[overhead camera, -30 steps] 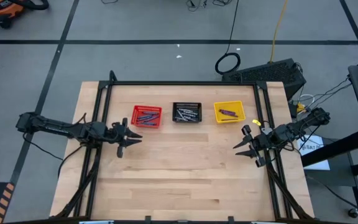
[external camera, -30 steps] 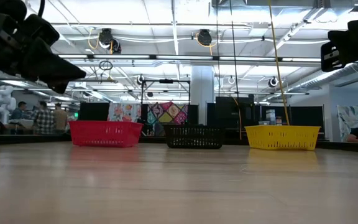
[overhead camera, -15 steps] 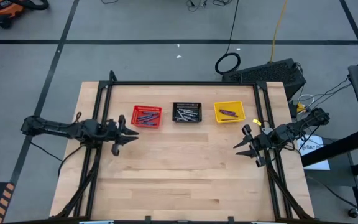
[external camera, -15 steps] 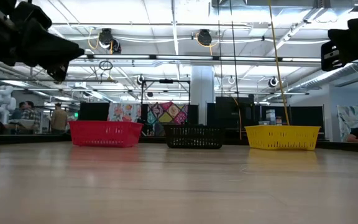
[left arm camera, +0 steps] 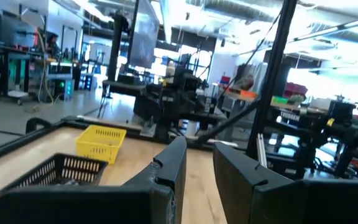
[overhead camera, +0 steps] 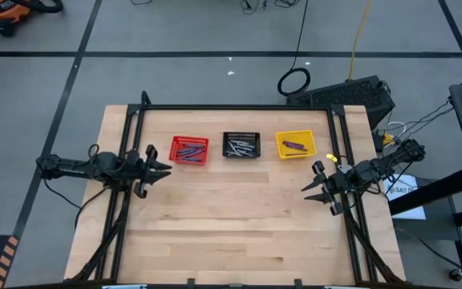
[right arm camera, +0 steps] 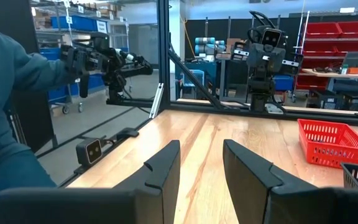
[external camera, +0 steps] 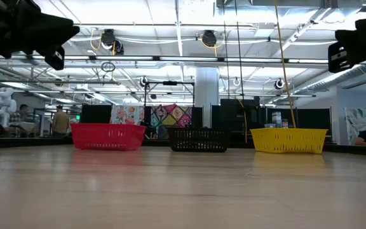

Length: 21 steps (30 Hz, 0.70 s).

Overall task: Sort crayons
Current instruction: Return to Home Position

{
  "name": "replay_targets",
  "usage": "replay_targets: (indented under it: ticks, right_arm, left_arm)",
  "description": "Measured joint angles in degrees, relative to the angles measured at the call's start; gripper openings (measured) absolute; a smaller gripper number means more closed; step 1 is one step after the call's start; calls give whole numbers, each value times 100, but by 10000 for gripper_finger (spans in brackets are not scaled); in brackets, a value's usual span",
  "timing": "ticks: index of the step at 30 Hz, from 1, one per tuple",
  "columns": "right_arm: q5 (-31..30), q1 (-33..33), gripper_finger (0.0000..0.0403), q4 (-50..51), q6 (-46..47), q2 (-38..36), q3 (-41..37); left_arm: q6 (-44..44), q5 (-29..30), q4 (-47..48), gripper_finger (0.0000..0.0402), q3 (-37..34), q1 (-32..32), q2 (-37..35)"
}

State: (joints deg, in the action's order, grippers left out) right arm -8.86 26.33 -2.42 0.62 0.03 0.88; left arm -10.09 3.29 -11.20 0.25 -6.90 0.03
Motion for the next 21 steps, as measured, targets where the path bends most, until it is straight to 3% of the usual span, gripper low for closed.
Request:
replay_targets:
  ticks: [21]
  right_arm:
    - [-3, 0, 110, 0, 0, 11, -2]
  left_arm:
    - [0, 0, 301, 84, 0, 0, 0]
